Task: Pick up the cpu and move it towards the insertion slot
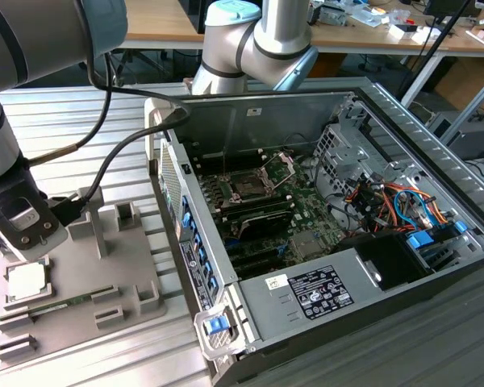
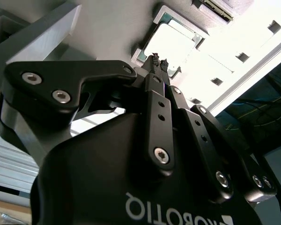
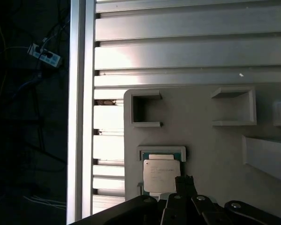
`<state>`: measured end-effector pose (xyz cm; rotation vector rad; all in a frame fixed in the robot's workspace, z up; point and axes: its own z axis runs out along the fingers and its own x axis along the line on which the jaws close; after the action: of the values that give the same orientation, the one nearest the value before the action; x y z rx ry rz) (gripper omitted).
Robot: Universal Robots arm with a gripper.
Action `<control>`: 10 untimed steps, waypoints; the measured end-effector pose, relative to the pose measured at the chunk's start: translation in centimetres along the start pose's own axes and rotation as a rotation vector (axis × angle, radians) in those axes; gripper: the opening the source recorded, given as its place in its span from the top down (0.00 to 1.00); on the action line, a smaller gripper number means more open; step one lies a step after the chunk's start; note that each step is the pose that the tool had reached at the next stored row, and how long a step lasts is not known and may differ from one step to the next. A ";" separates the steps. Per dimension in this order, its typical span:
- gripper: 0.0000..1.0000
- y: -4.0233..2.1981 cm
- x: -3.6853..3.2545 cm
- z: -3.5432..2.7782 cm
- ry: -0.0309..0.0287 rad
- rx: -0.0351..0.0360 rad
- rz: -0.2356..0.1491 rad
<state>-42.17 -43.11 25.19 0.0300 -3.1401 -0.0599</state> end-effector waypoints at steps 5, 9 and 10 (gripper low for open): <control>0.89 -0.01 0.01 0.19 0.0001 0.0000 0.000; 0.89 -0.02 0.01 0.34 0.0000 0.0000 0.000; 0.89 -0.02 0.00 0.42 -0.0001 0.0000 0.000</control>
<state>-42.17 -43.12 24.77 0.0299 -3.1402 -0.0599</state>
